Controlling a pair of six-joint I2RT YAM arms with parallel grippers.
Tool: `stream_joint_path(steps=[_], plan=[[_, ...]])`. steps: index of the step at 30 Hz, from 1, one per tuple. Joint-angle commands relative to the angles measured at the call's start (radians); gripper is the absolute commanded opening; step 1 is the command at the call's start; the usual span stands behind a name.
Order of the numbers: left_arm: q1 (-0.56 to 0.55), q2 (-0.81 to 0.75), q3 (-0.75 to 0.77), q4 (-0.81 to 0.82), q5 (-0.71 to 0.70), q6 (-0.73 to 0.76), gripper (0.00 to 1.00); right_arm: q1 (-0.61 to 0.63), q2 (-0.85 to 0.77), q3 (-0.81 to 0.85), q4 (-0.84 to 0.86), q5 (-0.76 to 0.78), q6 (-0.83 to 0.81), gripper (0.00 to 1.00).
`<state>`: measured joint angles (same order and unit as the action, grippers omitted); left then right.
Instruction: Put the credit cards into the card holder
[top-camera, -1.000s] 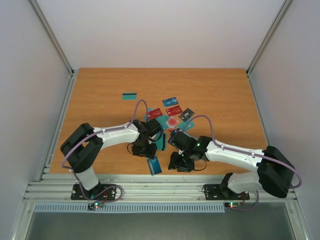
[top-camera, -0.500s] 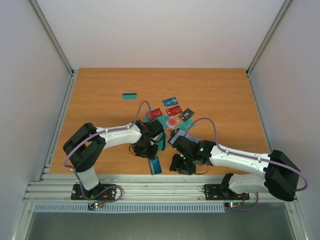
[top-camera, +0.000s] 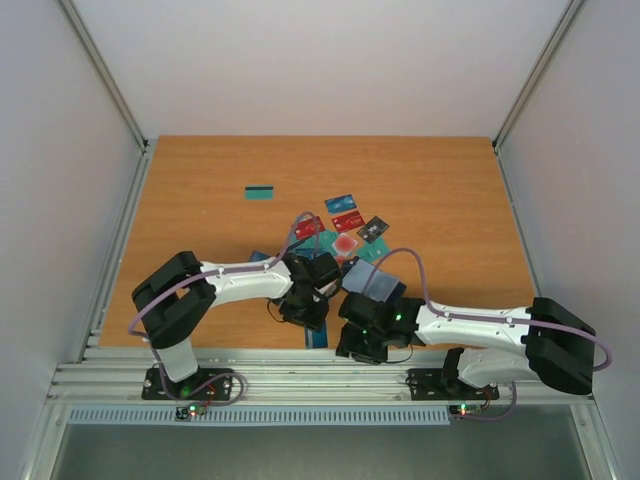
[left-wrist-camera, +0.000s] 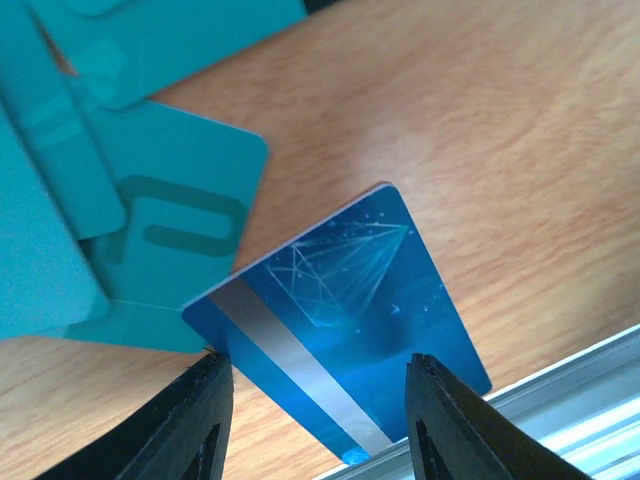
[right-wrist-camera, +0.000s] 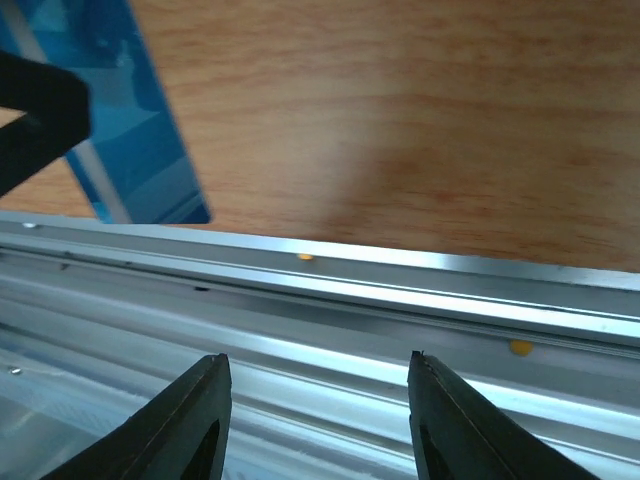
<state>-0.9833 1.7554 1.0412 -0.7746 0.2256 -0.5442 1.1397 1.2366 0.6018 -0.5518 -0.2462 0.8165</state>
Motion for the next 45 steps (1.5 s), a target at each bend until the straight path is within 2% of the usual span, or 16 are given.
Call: stream_joint_path(steps=[1,8,16,24,32,40,45], plan=[[-0.028,0.038,-0.033,0.081,0.049,-0.024,0.49,0.032,-0.03,-0.067,0.093,0.04,0.098,0.51],[-0.056,0.046,-0.003,0.085,0.075,-0.007,0.48,0.058,-0.037,-0.073,0.096,0.074,0.125,0.51],[-0.058,-0.066,0.082,-0.053,-0.122,-0.039,0.54,0.065,-0.087,-0.077,0.047,0.112,0.144,0.51],[-0.052,0.027,0.173,-0.074,-0.163,-0.028,0.54,0.065,-0.107,-0.089,0.034,0.128,0.152,0.52],[-0.048,0.07,0.138,-0.04,-0.12,-0.009,0.5,0.069,-0.111,-0.174,0.232,0.12,0.163,0.53],[-0.048,0.034,0.033,0.042,-0.036,-0.036,0.49,0.075,-0.028,-0.219,0.434,0.104,0.177,0.56],[-0.049,0.029,0.002,0.097,0.02,-0.058,0.49,0.075,0.019,-0.233,0.504,0.097,0.196,0.57]])
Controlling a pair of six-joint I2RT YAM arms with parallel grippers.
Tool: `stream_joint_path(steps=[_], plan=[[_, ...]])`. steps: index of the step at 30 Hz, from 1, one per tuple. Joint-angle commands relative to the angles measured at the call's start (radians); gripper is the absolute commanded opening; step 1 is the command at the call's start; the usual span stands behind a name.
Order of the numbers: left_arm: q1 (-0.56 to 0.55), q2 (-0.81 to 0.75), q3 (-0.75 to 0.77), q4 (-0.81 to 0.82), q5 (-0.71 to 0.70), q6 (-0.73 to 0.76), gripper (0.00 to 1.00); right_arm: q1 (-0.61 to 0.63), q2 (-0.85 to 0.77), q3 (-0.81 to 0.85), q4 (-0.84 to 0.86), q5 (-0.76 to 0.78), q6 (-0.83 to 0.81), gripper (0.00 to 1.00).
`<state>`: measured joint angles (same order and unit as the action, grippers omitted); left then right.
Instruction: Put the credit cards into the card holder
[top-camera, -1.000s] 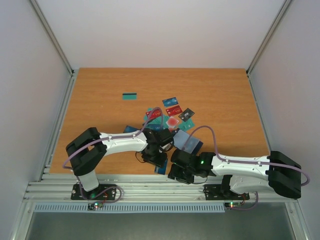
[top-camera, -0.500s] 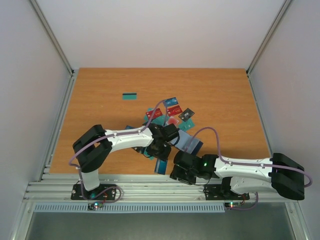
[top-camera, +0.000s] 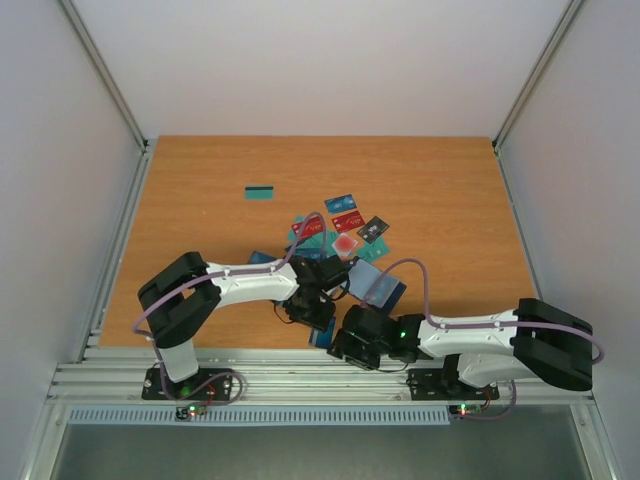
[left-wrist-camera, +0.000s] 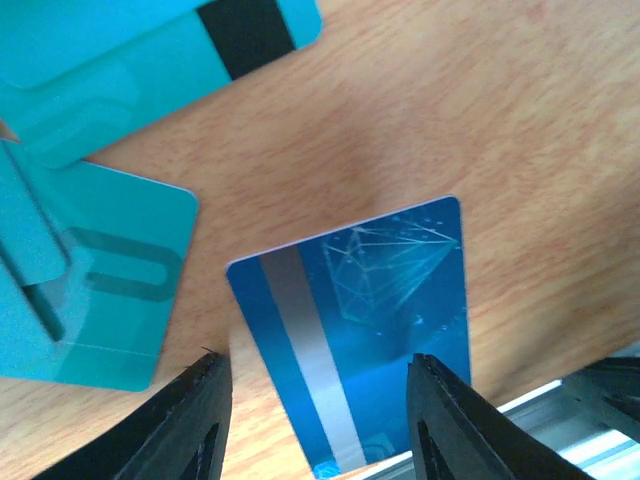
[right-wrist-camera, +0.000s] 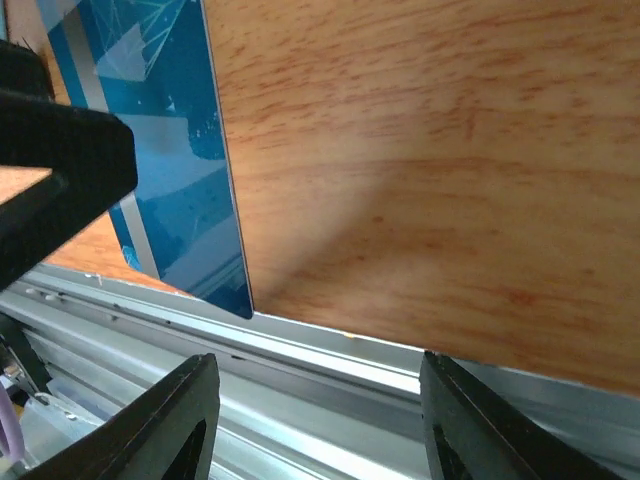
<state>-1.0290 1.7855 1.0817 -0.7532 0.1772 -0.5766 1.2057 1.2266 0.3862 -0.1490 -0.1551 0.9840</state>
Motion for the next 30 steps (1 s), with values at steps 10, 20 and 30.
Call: stream_joint_path(steps=[10,20,30], plan=[[-0.026,0.005,-0.046,0.141,0.146,-0.043,0.48,0.009,0.058,-0.087,0.259,0.026,0.078,0.56],[-0.031,0.011,-0.043,0.149,0.172,-0.046,0.48,0.004,0.093,-0.116,0.336,0.04,0.11,0.5],[-0.031,-0.011,-0.075,0.173,0.194,-0.093,0.47,-0.02,0.171,-0.156,0.482,0.023,0.133,0.38]])
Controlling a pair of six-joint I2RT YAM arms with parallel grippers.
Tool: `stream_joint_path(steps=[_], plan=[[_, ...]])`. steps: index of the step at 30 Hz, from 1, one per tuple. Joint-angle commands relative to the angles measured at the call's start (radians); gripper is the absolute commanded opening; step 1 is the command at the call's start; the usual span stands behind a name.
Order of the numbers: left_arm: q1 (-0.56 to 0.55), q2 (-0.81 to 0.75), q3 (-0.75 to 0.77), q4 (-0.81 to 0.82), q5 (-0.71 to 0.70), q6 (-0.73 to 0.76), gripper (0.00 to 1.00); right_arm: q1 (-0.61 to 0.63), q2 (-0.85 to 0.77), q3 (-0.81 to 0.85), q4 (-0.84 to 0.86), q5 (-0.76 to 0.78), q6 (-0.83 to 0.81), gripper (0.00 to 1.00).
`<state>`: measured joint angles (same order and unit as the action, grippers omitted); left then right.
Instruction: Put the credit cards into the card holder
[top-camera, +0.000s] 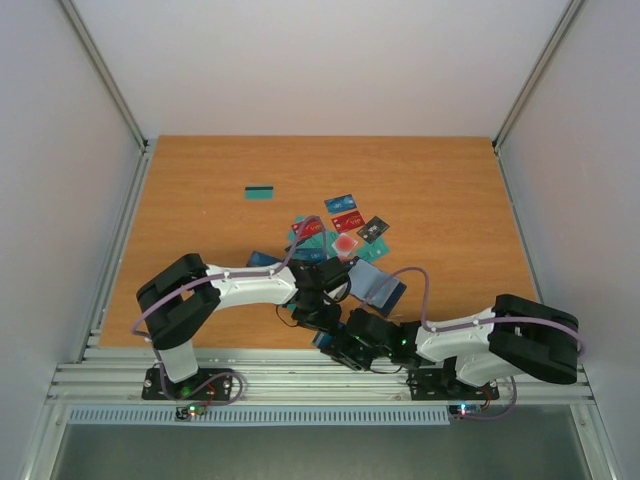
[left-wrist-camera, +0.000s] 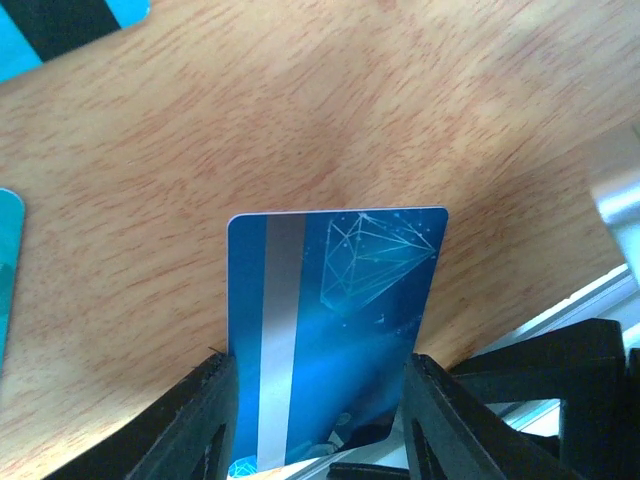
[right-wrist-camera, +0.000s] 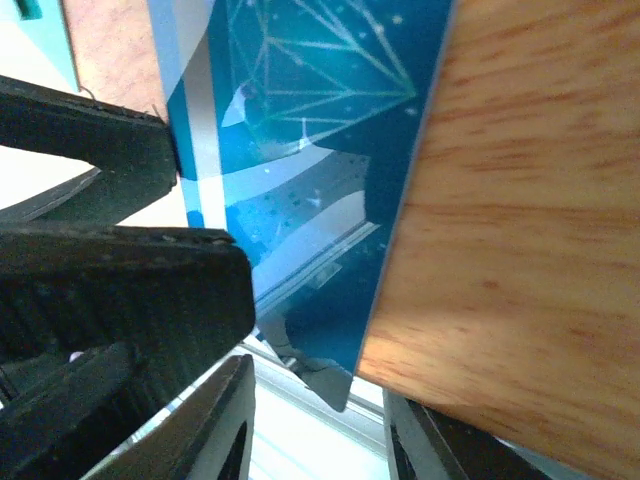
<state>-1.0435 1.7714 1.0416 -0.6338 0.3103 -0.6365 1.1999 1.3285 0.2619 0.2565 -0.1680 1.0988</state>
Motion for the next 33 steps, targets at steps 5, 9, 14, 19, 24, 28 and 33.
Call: stream_joint_path(steps=[5,9,14,19,24,28,33], plan=[[-0.016,-0.001,-0.044,0.057,0.059,-0.042,0.46,-0.028,0.087,-0.047,0.126,0.02,0.023,0.29],[-0.016,-0.005,-0.046,0.06,0.065,-0.052,0.46,-0.045,0.076,-0.046,0.126,0.01,0.007,0.21],[-0.016,-0.024,-0.043,0.045,0.06,-0.054,0.46,-0.061,0.046,-0.047,0.102,-0.001,0.001,0.09],[-0.016,-0.061,-0.016,-0.003,0.029,-0.05,0.46,-0.065,-0.038,-0.053,0.041,-0.014,0.008,0.01],[0.017,-0.135,0.089,-0.132,-0.048,0.002,0.54,-0.068,-0.182,-0.025,-0.118,-0.029,-0.041,0.01],[0.09,-0.211,0.175,-0.214,-0.059,0.058,0.62,-0.099,-0.347,0.086,-0.421,-0.024,-0.176,0.01],[0.213,-0.332,0.247,-0.247,0.06,0.138,0.64,-0.221,-0.53,0.254,-0.731,-0.081,-0.387,0.01]])
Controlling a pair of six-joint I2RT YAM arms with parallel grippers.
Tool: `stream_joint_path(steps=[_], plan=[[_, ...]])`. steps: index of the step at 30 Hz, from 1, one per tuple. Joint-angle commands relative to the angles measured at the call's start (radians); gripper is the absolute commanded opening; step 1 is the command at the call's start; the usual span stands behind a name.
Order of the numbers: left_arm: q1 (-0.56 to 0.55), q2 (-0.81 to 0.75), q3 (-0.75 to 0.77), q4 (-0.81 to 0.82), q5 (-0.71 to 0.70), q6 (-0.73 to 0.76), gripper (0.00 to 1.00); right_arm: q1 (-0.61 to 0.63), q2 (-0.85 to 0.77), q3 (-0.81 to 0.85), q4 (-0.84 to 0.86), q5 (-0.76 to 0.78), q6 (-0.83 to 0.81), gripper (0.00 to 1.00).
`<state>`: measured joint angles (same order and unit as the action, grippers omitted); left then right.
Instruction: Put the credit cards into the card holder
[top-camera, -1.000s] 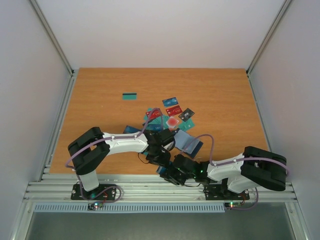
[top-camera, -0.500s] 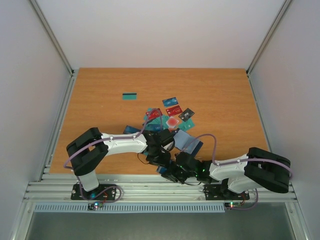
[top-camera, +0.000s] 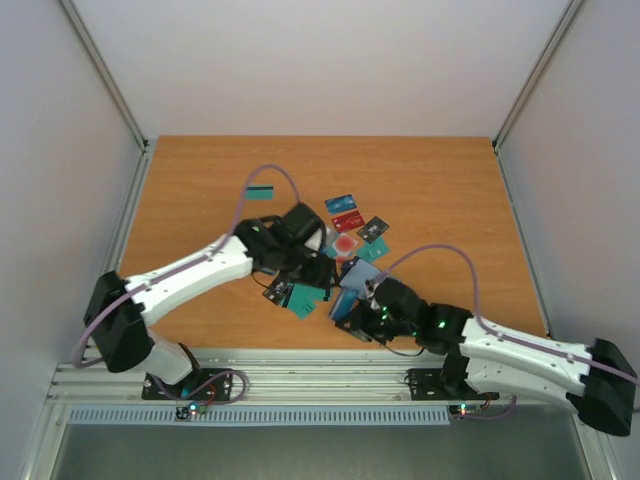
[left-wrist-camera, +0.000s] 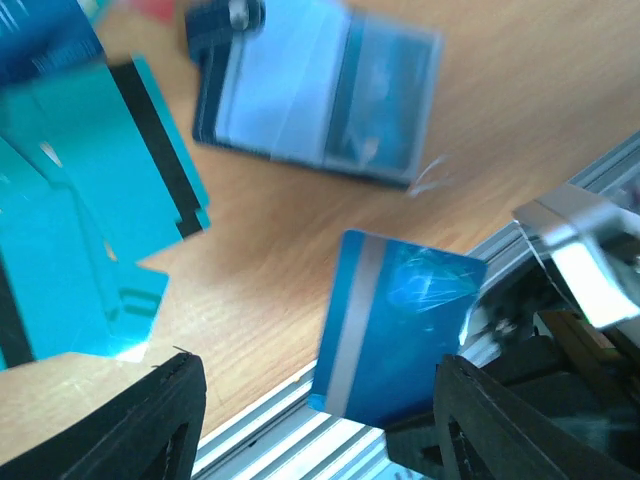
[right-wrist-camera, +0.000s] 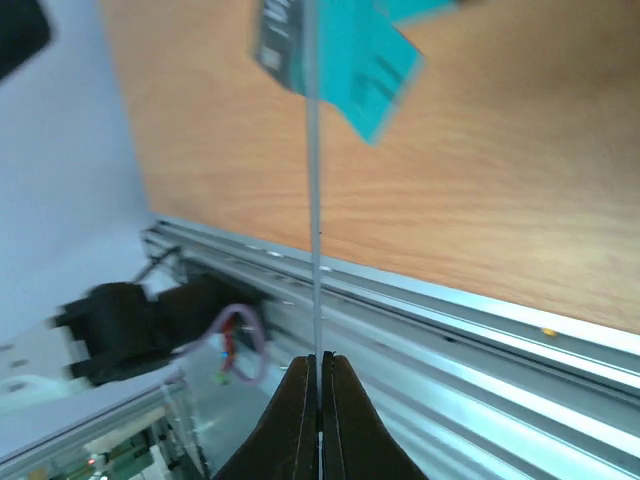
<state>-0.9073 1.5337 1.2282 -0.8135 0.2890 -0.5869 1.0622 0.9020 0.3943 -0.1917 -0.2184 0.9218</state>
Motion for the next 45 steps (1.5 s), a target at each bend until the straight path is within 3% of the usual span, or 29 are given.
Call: stream_joint_path(steps=[1,5,11,21,23,30,31,34,36,40,45], plan=[[0.1,-0.113,0.074,-0.067,0.125,0.1,0.64,-0.124,-0.129,0.15,-0.302,-0.069,-0.268,0.01],[0.18,-0.164,0.132,-0.041,0.313,0.136,0.63,-0.28,-0.162,0.305,-0.4,-0.235,-0.441,0.01],[0.288,-0.219,0.135,0.196,0.585,0.026,0.61,-0.441,-0.112,0.53,-0.409,-0.479,-0.581,0.01],[0.298,-0.225,0.076,0.633,0.767,-0.239,0.55,-0.485,0.01,0.718,-0.361,-0.663,-0.61,0.01],[0.298,-0.224,0.062,0.685,0.775,-0.3,0.46,-0.489,0.022,0.724,-0.337,-0.681,-0.604,0.01],[0.298,-0.225,0.044,0.746,0.791,-0.34,0.01,-0.508,0.045,0.736,-0.288,-0.713,-0.581,0.02],[0.298,-0.225,0.043,0.748,0.787,-0.344,0.0,-0.511,0.051,0.742,-0.296,-0.71,-0.584,0.07],[0.298,-0.227,0.042,0.745,0.769,-0.358,0.0,-0.524,0.06,0.773,-0.36,-0.673,-0.615,0.54],[0.298,-0.228,0.04,0.75,0.762,-0.373,0.0,-0.546,0.057,0.775,-0.379,-0.654,-0.623,0.62],[0.298,-0.236,0.028,0.775,0.757,-0.398,0.0,-0.611,0.048,0.752,-0.329,-0.689,-0.587,0.56],[0.299,-0.241,0.02,0.773,0.751,-0.405,0.0,-0.653,0.066,0.762,-0.241,-0.753,-0.54,0.35]])
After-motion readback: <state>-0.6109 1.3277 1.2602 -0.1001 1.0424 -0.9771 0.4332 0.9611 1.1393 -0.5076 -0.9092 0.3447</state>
